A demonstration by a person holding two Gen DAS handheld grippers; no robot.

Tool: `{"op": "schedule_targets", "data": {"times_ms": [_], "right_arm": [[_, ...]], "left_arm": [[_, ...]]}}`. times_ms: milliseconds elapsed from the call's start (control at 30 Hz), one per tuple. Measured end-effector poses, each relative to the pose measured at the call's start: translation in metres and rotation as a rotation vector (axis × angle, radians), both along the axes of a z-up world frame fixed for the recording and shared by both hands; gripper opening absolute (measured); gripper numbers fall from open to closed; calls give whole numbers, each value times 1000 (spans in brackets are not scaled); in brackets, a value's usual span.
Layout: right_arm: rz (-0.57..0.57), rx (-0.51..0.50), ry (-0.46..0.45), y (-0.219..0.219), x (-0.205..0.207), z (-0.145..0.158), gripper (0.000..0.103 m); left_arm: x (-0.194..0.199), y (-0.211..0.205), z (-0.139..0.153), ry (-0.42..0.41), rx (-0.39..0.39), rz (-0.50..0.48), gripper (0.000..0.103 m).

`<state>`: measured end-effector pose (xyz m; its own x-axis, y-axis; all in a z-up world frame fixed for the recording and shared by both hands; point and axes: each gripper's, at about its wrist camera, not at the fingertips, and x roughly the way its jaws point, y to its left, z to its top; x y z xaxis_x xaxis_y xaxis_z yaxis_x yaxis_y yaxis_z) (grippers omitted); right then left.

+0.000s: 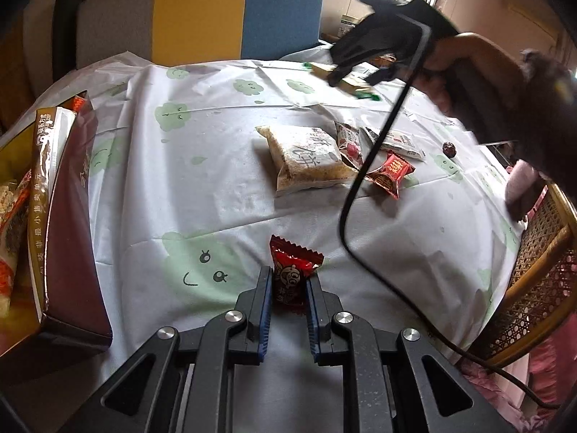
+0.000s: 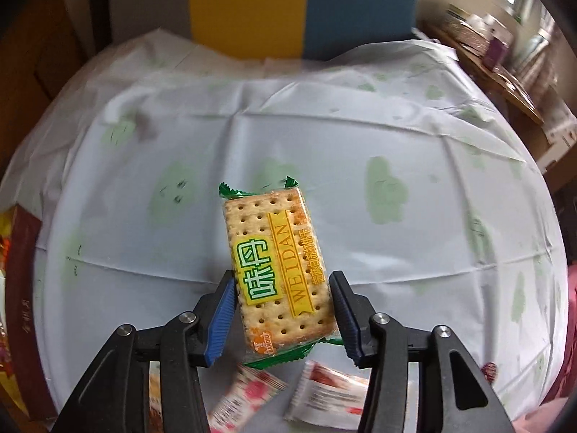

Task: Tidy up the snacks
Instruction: 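Lift the WEIDAN cracker pack with the right tool, then lower the red candy into the gold tray and open the left tool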

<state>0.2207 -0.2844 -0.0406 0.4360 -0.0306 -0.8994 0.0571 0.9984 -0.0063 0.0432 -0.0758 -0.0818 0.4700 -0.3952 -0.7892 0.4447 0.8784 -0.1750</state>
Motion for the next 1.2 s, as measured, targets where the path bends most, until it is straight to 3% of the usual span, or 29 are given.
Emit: {"op": "schedule_targets", "data": {"times_ms": [333, 467, 600, 867, 1033, 1200], "right_arm": [[-55, 89, 65, -39, -70, 6, 52], [-107, 44, 99, -37, -97, -8, 52], [-117, 18, 146, -33, -97, -26, 51], [-76, -64, 152, -17, -84, -39, 49], [-65, -81, 150, -12, -85, -40, 49], [-65, -77, 149, -9, -94, -39, 49]], "left_arm": [[0, 0, 1, 0, 4, 10, 17], [-1, -2, 1, -4, 11, 13, 17], [-2, -3, 1, -12, 23, 11, 17], [-4, -6, 6, -28, 46, 8, 17], [-5, 7, 28, -53, -11, 35, 17], [4, 43, 60, -75, -88, 129, 17]]}}
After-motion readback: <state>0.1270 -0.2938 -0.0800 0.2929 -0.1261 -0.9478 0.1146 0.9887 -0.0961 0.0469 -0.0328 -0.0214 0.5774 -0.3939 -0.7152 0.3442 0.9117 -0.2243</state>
